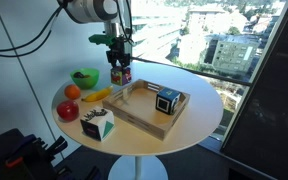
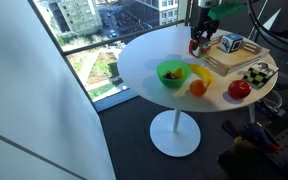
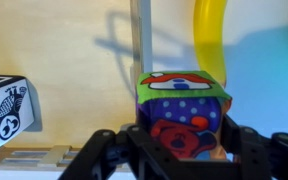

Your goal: Pick up the block at the bottom right of the wooden crate and then put it on the table

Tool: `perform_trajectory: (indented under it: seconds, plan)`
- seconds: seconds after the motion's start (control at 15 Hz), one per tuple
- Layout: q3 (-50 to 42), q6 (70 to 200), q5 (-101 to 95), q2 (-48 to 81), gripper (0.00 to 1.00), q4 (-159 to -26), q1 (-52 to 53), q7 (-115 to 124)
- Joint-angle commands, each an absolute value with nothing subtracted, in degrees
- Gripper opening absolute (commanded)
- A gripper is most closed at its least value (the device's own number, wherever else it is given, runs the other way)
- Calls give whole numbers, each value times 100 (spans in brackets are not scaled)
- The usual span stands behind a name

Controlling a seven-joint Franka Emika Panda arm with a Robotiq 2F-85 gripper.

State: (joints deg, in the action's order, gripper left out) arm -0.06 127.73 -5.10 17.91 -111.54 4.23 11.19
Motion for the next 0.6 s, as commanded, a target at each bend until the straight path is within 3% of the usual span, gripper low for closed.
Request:
perform_trajectory:
  seconds: [0.0,0.53]
  plan:
    - [-31,12734,-558,1750,98,-11128,450,1241]
    - [-153,12468,-619,1409,100,-11221,411,1306]
